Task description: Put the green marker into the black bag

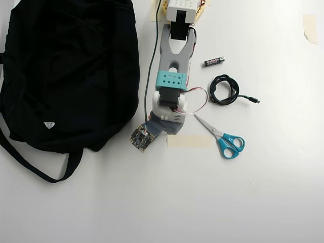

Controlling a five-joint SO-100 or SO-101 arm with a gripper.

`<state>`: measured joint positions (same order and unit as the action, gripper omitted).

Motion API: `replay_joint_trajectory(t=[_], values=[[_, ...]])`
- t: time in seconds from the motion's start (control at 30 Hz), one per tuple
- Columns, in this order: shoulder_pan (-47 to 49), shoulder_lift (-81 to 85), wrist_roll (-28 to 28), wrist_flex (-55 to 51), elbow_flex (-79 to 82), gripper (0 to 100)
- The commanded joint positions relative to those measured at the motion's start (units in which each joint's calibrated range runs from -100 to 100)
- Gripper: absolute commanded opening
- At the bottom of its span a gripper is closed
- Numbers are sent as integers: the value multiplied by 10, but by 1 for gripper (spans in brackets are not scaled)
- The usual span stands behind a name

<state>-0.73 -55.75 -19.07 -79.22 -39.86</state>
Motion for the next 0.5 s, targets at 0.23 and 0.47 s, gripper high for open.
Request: replay_joint_trajectory(t=[0.23, 0.47], values=[[11, -8, -3, -2, 10, 7], [11, -8, -3, -2, 10, 5]])
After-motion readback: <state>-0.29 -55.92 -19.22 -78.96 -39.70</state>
